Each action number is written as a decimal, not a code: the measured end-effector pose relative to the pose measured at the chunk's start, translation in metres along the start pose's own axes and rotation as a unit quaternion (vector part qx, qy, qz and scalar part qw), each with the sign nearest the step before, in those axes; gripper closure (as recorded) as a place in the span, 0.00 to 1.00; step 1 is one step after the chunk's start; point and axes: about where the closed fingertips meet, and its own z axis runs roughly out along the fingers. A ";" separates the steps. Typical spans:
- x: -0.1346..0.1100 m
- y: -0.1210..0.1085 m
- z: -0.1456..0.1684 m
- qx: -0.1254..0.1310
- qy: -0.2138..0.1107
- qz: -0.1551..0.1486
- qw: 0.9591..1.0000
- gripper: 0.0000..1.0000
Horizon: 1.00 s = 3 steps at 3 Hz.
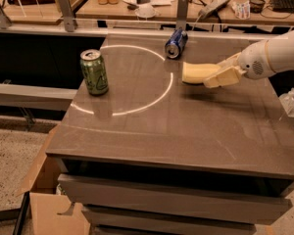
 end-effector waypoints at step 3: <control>-0.045 0.048 0.012 0.025 -0.015 -0.018 0.999 1.00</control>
Offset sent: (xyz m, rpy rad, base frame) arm -0.0285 0.0741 0.0396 -0.0004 -0.0905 -0.0071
